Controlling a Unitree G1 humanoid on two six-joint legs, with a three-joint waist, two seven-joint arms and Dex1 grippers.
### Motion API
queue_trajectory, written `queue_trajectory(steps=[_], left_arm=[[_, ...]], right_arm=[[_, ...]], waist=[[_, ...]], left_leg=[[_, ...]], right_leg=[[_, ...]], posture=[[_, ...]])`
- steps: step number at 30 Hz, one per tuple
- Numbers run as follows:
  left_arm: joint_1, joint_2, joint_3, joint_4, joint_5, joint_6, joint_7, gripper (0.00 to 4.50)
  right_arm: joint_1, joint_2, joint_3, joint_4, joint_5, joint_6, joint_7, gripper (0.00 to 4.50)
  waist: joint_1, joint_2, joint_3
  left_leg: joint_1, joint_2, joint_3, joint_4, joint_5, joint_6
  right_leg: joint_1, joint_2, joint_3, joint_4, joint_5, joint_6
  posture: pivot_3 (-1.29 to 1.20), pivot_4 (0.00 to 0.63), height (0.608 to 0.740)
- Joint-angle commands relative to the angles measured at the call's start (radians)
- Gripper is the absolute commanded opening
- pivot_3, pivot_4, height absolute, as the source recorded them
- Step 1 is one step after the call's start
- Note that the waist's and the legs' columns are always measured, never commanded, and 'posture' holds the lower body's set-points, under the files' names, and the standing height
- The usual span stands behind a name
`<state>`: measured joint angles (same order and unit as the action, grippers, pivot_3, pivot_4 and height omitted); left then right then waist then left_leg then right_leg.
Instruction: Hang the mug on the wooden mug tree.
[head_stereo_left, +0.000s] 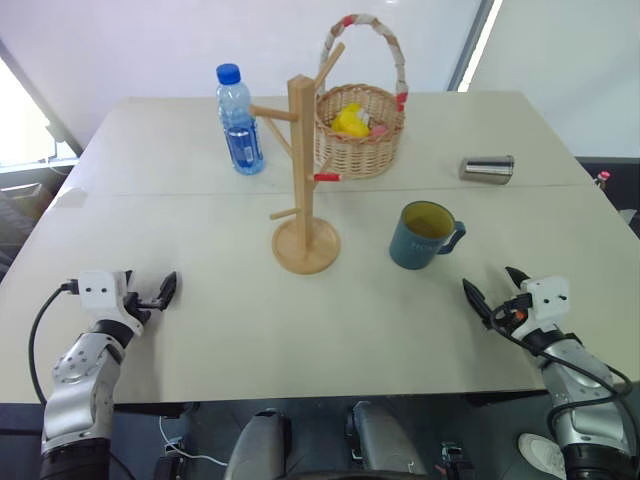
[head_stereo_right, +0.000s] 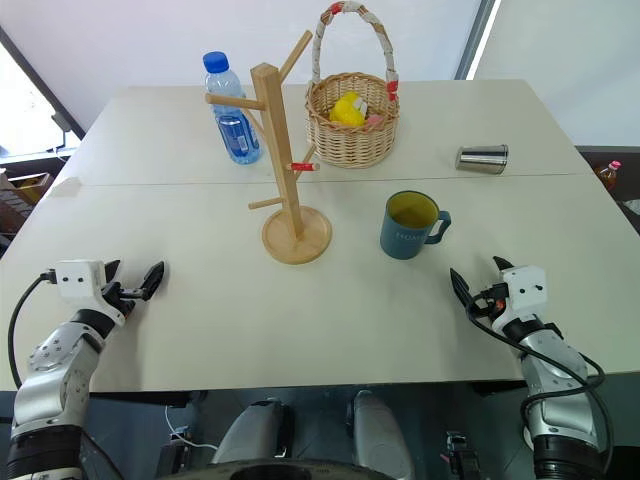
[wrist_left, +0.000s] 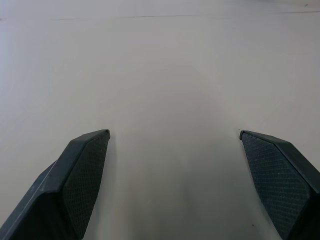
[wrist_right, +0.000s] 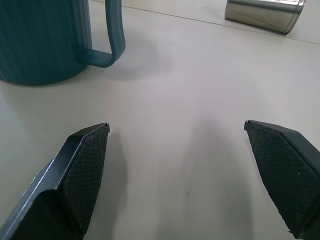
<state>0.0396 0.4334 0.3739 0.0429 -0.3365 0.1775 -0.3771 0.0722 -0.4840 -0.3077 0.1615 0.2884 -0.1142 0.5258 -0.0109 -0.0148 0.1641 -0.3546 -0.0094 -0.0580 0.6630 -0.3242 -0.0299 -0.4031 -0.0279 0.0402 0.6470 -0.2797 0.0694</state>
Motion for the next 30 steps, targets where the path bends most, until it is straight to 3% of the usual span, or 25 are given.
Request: queue_trajectory(steps=[1, 15, 20, 26, 30], left_arm=[[-0.010, 0.006, -0.005, -0.023, -0.002, 0.010, -0.007, 4.50], [0.002, -0.032, -0.063, -0.145, -0.063, -0.009, -0.121, 4.50], [0.029, -0.038, -0.208, -0.274, -0.107, 0.046, -0.246, 4.50], [0.055, 0.030, -0.433, -0.413, -0.083, 0.077, -0.416, 4.50], [0.022, 0.031, -0.491, -0.437, -0.083, 0.088, -0.437, 4.50]], right_arm=[[0.007, 0.011, -0.005, -0.009, 0.000, -0.003, -0.003, 4.49], [0.012, 0.029, -0.002, -0.014, -0.003, -0.008, -0.020, 4.49], [0.000, 0.022, -0.007, -0.032, 0.000, 0.031, -0.034, 4.49], [0.008, 0.028, -0.003, -0.103, 0.018, 0.042, -0.014, 4.49], [-0.028, 0.038, 0.012, -0.124, 0.010, 0.054, -0.025, 4.49]], waist=[[0.000, 0.000, 0.000], [0.000, 0.000, 0.000], [-0.002, 0.000, 0.000], [-0.002, 0.002, 0.000], [-0.001, 0.004, 0.000]], left_leg=[[0.000, 0.000, 0.000, 0.000, 0.000, 0.000], [0.000, 0.000, 0.000, 0.000, 0.000, 0.000], [0.000, 0.000, 0.000, 0.000, 0.000, 0.000], [0.000, 0.000, 0.000, 0.000, 0.000, 0.000], [0.000, 0.000, 0.000, 0.000, 0.000, 0.000]], right_leg=[[0.000, 0.000, 0.000, 0.000, 0.000, 0.000], [0.000, 0.000, 0.000, 0.000, 0.000, 0.000], [0.000, 0.000, 0.000, 0.000, 0.000, 0.000], [0.000, 0.000, 0.000, 0.000, 0.000, -0.001], [0.000, 0.001, 0.000, 0.000, 0.000, -0.001]], posture=[[0.00, 0.150, 0.740], [0.00, 0.150, 0.740], [0.00, 0.150, 0.740], [0.00, 0.150, 0.740], [0.00, 0.150, 0.740]])
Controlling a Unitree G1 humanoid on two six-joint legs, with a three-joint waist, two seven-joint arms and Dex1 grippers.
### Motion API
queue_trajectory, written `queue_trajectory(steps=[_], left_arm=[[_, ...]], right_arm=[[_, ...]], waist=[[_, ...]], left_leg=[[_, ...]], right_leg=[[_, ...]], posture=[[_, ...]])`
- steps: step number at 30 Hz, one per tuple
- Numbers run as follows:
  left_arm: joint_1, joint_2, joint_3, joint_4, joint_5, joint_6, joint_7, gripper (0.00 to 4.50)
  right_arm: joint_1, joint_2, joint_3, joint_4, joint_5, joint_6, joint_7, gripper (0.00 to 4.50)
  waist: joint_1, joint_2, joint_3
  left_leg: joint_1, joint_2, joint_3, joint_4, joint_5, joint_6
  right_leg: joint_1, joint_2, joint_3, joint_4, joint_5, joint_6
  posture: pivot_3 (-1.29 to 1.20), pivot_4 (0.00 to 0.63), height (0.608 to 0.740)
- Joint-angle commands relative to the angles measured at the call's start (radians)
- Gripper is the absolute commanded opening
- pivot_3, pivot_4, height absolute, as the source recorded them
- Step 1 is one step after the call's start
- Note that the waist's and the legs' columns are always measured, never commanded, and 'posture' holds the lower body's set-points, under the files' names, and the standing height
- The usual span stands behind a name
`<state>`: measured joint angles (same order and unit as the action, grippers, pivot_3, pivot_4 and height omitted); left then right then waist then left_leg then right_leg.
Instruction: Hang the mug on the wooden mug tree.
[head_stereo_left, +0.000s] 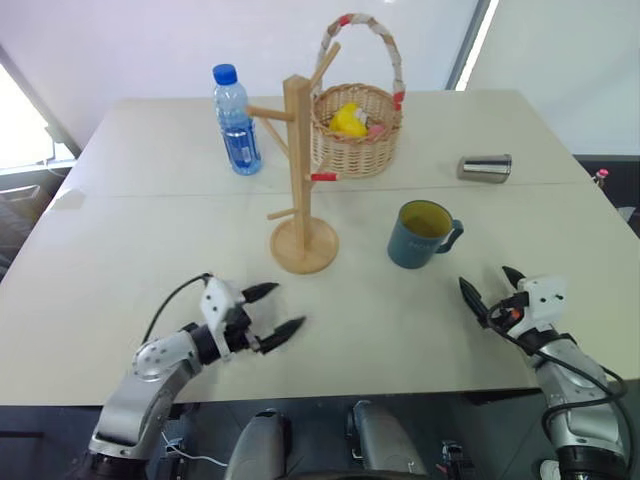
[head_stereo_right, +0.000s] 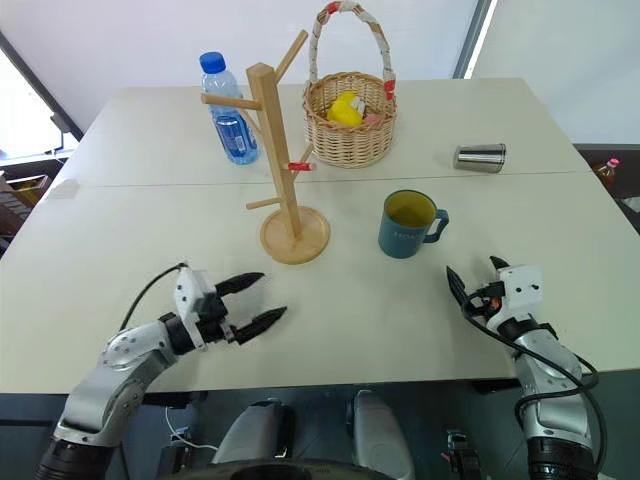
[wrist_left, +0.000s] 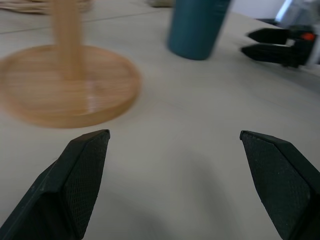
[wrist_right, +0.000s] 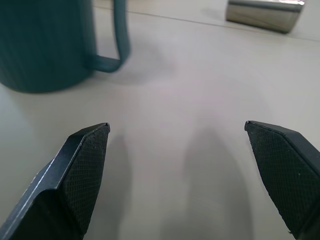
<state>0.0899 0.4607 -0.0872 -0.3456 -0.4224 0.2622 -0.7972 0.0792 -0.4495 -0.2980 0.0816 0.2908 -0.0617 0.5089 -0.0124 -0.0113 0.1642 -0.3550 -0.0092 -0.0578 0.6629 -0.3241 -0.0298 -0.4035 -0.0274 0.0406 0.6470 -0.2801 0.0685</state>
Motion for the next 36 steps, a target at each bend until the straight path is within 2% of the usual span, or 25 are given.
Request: queue_trajectory(steps=[1, 29, 30, 32, 36], left_arm=[[-0.035, 0.002, -0.038, -0.050, 0.004, 0.003, -0.018, 4.50], [-0.045, 0.000, -0.050, -0.077, 0.006, 0.003, 0.009, 4.50], [-0.045, 0.001, -0.049, -0.077, 0.006, 0.003, 0.010, 4.50], [-0.045, 0.001, -0.049, -0.079, 0.007, 0.003, 0.014, 4.50], [-0.043, 0.000, -0.044, -0.080, 0.009, 0.001, 0.024, 4.50]], right_arm=[[-0.047, 0.006, 0.005, -0.042, 0.004, 0.001, -0.013, 4.49], [-0.331, 0.054, 0.079, 0.224, -0.058, -0.057, -0.032, 4.49], [-0.337, 0.056, 0.081, 0.230, -0.058, -0.060, -0.029, 3.97], [-0.346, 0.060, 0.085, 0.237, -0.053, -0.064, -0.019, 3.26], [-0.345, 0.067, 0.099, 0.224, -0.042, -0.069, 0.011, 1.14]], waist=[[0.000, 0.000, 0.000], [-0.002, 0.002, 0.000], [-0.003, 0.002, 0.000], [-0.002, 0.002, 0.000], [-0.001, 0.002, 0.000]], left_leg=[[0.000, 0.000, 0.000, 0.000, 0.000, 0.000], [0.000, 0.000, 0.000, 0.000, 0.000, 0.000], [0.000, 0.000, 0.000, 0.000, 0.000, 0.000], [0.000, 0.000, 0.000, 0.000, 0.000, 0.000], [0.000, 0.000, 0.000, 0.000, 0.000, 0.000]], right_leg=[[0.000, 0.000, 0.000, 0.000, 0.000, 0.000], [0.000, 0.001, 0.000, 0.000, 0.000, 0.001], [0.000, 0.001, 0.000, 0.000, 0.000, 0.001], [0.000, 0.001, 0.000, 0.000, 0.000, 0.001], [0.000, 0.001, 0.000, 0.000, 0.000, 0.001]], posture=[[0.00, 0.150, 0.740], [0.00, 0.150, 0.740], [0.00, 0.150, 0.740], [0.00, 0.150, 0.740], [0.00, 0.150, 0.740]])
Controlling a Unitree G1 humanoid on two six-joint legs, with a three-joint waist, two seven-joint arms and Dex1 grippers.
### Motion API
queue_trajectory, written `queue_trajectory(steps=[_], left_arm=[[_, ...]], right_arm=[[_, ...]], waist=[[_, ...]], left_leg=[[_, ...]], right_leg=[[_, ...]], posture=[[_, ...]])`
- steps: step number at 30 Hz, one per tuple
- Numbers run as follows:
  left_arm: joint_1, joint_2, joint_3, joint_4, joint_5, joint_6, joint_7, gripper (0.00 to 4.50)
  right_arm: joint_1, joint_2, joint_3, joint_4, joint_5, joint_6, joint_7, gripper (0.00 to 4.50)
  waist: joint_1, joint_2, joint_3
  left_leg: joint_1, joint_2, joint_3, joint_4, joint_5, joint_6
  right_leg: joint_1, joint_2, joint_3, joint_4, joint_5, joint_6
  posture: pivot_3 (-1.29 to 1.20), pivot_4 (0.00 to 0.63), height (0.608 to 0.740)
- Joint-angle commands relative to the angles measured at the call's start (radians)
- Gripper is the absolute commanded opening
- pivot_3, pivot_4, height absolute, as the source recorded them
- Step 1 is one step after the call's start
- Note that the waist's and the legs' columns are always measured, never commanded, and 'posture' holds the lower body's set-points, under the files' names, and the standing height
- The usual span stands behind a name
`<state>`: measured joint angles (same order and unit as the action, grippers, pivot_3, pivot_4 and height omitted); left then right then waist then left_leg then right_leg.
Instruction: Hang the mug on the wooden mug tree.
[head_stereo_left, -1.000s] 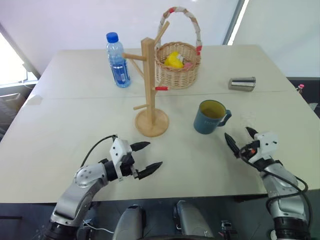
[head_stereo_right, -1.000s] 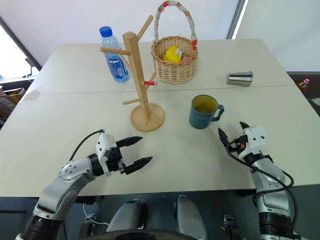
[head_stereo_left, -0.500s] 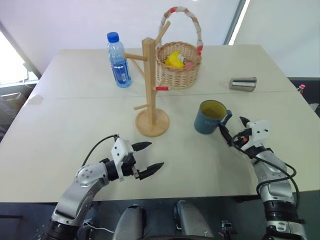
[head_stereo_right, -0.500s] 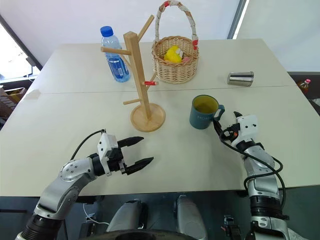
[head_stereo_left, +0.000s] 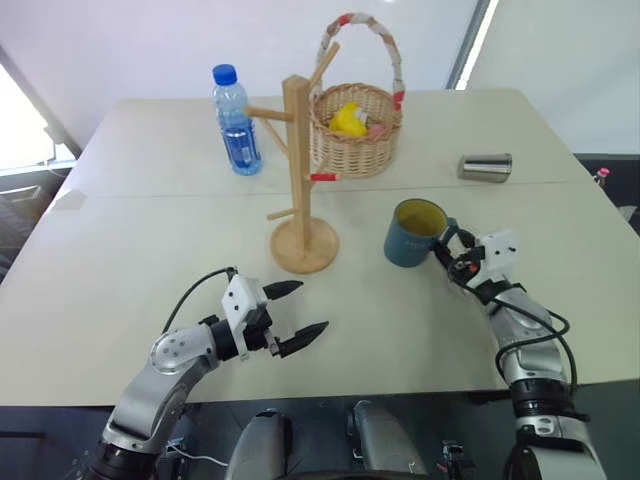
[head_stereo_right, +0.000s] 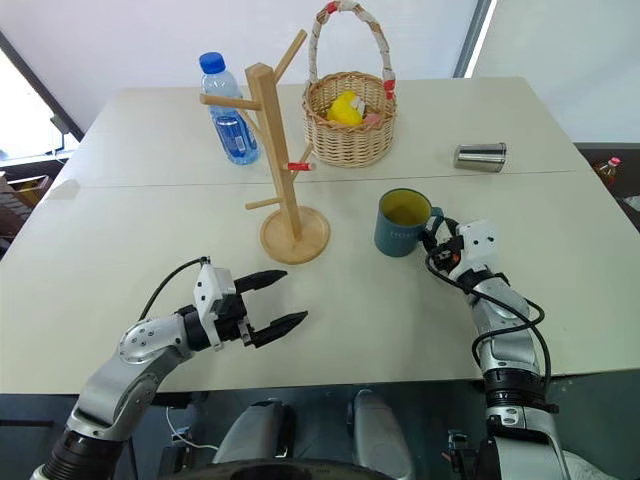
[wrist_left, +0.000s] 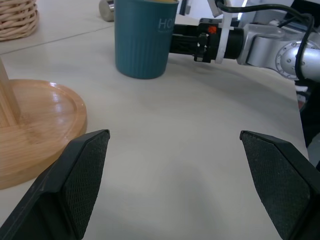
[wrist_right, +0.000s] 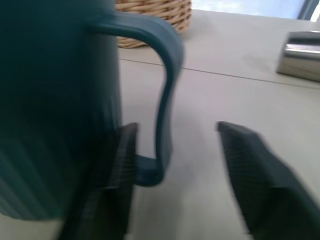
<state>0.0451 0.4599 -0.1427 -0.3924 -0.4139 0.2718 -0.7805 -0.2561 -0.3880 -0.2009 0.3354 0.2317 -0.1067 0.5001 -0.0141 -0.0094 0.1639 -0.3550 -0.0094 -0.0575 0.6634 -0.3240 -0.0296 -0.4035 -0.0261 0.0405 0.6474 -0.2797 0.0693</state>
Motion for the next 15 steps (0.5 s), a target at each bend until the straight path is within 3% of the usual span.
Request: queue_trajectory(steps=[1, 2, 3, 7, 15], left_arm=[[0.002, 0.001, 0.013, -0.034, 0.000, -0.008, 0.009, 4.50], [0.003, 0.002, 0.013, -0.034, 0.000, -0.009, 0.010, 4.50], [0.004, 0.002, 0.013, -0.034, 0.000, -0.009, 0.010, 4.50], [0.007, 0.003, 0.017, -0.035, -0.002, -0.009, 0.015, 4.50], [0.013, 0.023, 0.070, 0.008, 0.005, -0.042, 0.016, 4.50]], right_arm=[[-0.008, 0.009, 0.003, -0.036, 0.021, -0.024, 0.025, 0.66], [-0.006, 0.012, 0.004, -0.043, 0.022, -0.024, 0.028, 0.09], [-0.002, 0.014, 0.004, -0.053, 0.023, -0.022, 0.029, 0.04], [0.024, -0.002, 0.033, -0.134, -0.016, -0.017, 0.022, 0.04], [0.065, -0.215, 0.246, -0.542, -0.333, -0.058, 0.120, 0.04]], waist=[[0.000, 0.000, 0.000], [0.000, 0.000, 0.000], [0.000, 0.000, 0.000], [0.000, 0.000, 0.000], [-0.003, 0.001, 0.000]], left_leg=[[0.000, 0.000, 0.000, 0.000, 0.000, 0.000], [0.000, 0.000, 0.000, 0.000, 0.000, 0.000], [0.000, 0.000, 0.000, 0.000, 0.000, 0.000], [0.000, 0.000, 0.000, 0.000, 0.000, 0.000], [0.000, 0.000, 0.000, 0.000, 0.000, 0.000]], right_leg=[[0.000, 0.000, 0.000, 0.000, 0.000, 0.000], [0.000, 0.000, 0.000, 0.000, 0.000, 0.000], [0.000, 0.000, 0.000, 0.000, 0.000, 0.000], [0.000, 0.000, 0.000, 0.000, 0.000, 0.000], [-0.001, 0.000, 0.000, 0.000, 0.000, 0.000]], posture=[[0.00, 0.150, 0.740], [0.00, 0.150, 0.740], [0.00, 0.150, 0.740], [0.00, 0.150, 0.740], [0.00, 0.150, 0.740]])
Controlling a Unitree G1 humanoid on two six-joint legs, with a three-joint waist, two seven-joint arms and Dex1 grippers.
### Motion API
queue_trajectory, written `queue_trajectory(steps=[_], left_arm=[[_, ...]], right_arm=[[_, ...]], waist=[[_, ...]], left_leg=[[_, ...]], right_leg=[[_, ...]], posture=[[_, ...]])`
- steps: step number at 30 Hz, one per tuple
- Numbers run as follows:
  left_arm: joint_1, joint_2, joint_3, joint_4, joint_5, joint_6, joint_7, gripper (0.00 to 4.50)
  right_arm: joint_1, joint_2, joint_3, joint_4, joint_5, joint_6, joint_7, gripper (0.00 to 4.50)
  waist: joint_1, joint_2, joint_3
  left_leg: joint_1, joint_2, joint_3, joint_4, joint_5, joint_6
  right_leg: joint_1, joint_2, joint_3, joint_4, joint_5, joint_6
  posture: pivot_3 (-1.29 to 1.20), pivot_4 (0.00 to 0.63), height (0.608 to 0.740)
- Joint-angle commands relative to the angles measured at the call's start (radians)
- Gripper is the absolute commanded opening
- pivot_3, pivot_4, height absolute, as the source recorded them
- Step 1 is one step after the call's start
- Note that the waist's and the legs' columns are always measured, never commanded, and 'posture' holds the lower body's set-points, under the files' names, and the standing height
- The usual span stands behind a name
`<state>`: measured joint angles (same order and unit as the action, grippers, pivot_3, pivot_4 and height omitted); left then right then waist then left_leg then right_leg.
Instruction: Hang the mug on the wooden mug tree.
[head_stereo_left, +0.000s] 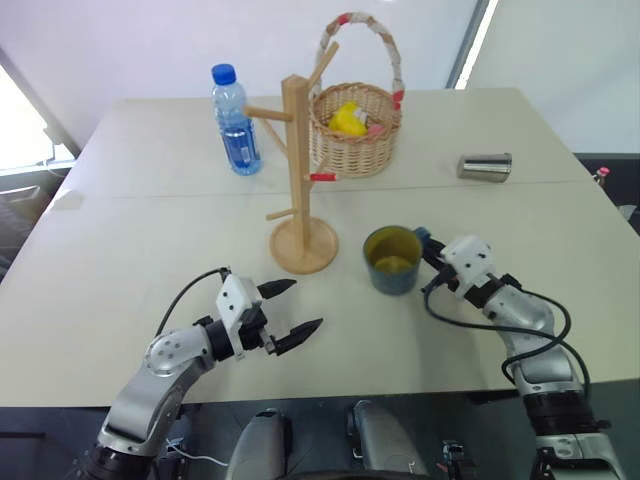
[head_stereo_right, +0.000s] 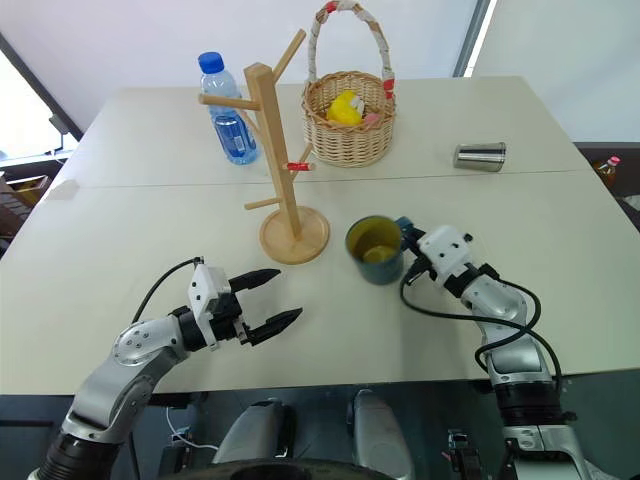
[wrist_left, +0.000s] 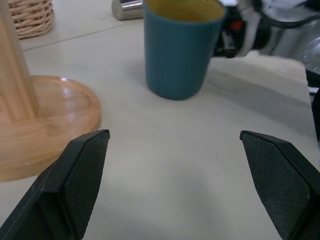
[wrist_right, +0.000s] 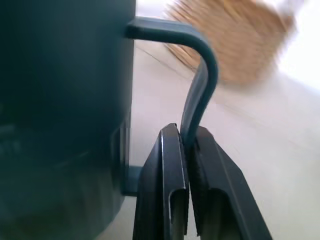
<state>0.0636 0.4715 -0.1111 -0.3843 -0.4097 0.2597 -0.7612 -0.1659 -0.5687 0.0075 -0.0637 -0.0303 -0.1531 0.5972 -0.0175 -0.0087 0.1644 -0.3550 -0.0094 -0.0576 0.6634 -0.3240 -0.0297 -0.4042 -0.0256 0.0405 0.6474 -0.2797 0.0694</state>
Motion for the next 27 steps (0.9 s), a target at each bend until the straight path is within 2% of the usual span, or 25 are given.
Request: queue_trajectory(steps=[1, 7, 15, 27], left_arm=[[-0.009, 0.013, 0.047, 0.007, 0.001, -0.033, -0.006, 4.50], [-0.032, 0.030, 0.123, 0.039, -0.030, -0.050, -0.030, 4.50], [-0.080, 0.075, 0.251, 0.073, -0.122, -0.025, -0.077, 4.50], [-0.092, 0.091, 0.300, 0.018, -0.223, 0.043, -0.083, 4.50]], right_arm=[[-0.040, -0.046, 0.048, -0.190, -0.084, 0.010, 0.031, 0.04], [-0.194, -0.081, 0.078, -0.367, -0.112, 0.194, 0.094, 0.04], [-0.401, -0.085, 0.119, -0.386, -0.119, 0.379, 0.153, 0.04], [-0.514, -0.070, 0.173, -0.292, -0.174, 0.406, 0.139, 0.04]], waist=[[0.002, 0.000, 0.000], [0.006, -0.001, 0.001], [0.005, -0.002, 0.001], [0.004, -0.003, 0.002]], left_leg=[[0.000, 0.000, 0.000, 0.000, 0.000, 0.000], [0.000, 0.000, -0.001, 0.001, 0.000, 0.000], [-0.002, 0.000, -0.001, 0.001, 0.000, 0.000], [-0.002, 0.000, -0.001, 0.000, 0.000, 0.000]], right_leg=[[0.000, 0.000, 0.000, 0.000, 0.000, 0.000], [0.000, 0.000, -0.001, 0.000, 0.000, 0.000], [-0.001, -0.001, -0.001, -0.001, 0.000, 0.000], [-0.002, -0.002, -0.001, -0.001, 0.000, 0.000]], posture=[[0.00, 0.150, 0.740], [0.00, 0.150, 0.740], [0.00, 0.150, 0.740], [0.00, 0.150, 0.740]])
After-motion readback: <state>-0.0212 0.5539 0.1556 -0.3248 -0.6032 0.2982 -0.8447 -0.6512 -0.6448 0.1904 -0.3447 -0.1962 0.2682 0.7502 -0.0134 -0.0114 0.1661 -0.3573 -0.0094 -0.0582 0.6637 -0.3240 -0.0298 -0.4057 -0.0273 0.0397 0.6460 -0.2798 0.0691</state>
